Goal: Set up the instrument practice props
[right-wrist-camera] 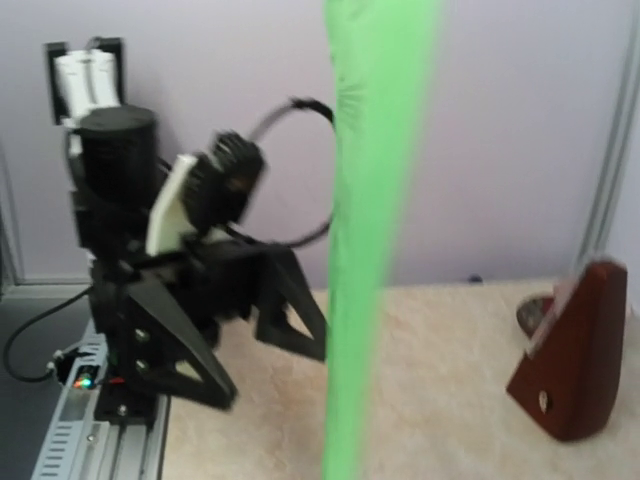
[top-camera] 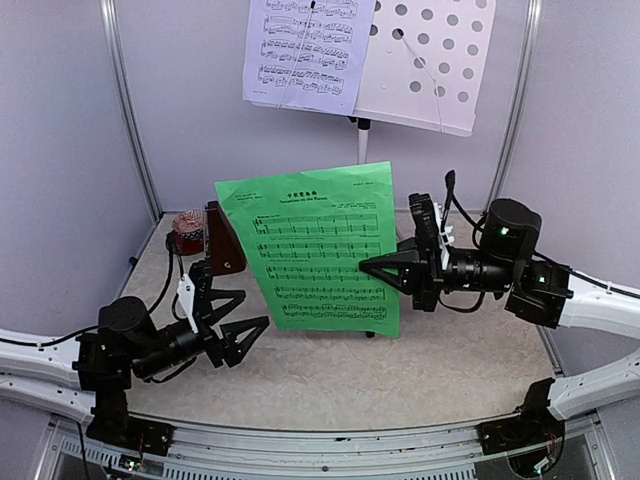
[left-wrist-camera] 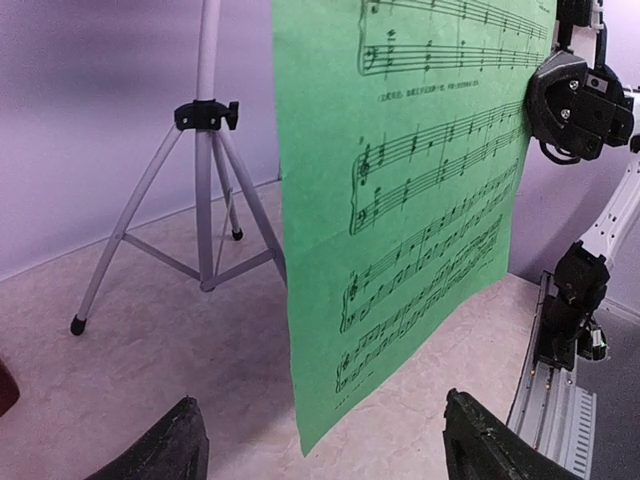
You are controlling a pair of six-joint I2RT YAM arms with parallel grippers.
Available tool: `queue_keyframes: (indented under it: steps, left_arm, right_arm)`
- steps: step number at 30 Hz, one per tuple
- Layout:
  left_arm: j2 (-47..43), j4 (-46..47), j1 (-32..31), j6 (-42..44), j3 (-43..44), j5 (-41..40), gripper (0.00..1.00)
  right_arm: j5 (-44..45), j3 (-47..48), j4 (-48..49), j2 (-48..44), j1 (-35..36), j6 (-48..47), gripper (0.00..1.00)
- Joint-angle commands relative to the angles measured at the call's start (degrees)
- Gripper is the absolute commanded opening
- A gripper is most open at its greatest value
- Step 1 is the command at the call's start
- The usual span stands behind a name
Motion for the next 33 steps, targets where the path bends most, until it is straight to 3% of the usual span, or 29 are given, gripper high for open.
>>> queue_keyframes:
  steps: [1, 10, 19, 21, 25, 30, 33]
  left_arm:
    - [4.7, 7.5, 0.7, 3.0, 6.4, 5.0, 0.79]
    - [12.1, 11.3, 1.6, 9.1, 15.7, 11.3, 0.71]
    - [18.0, 14.6, 2.1, 9.4, 21.4, 21.4, 0.25]
    - [18.5, 15.1, 2.3, 9.3, 22.6, 22.0, 0.18]
    - [19.2, 16.5, 2.9, 8.7, 24.6, 21.9, 0.2]
    - [20.0, 17.4, 3.8, 7.9, 25.7, 20.6, 0.34]
    - [20.6, 17.8, 4.8, 6.7, 25.9, 21.3, 0.33]
  right_arm:
    - [-4.9, 1.6, -1.3, -2.5, 0.3, -2.7, 0.0]
    - [-7.1, 0.8, 1.0, -5.8, -1.0, 1.3, 0.0]
    - [-11.8, 0.1, 6.6, -5.4, -6.3, 8.0, 0.0]
    - [-13.3, 0.0, 7.7, -4.7, -7.9, 9.8, 0.0]
    - [-15.8, -0.7, 9.4, -3.5, -10.2, 12.6, 0.0]
    - [-17.8, -1.9, 10.4, -3.0, -11.8, 14.7, 0.0]
    - [-18.3, -2.3, 10.7, -3.4, -12.2, 15.1, 0.0]
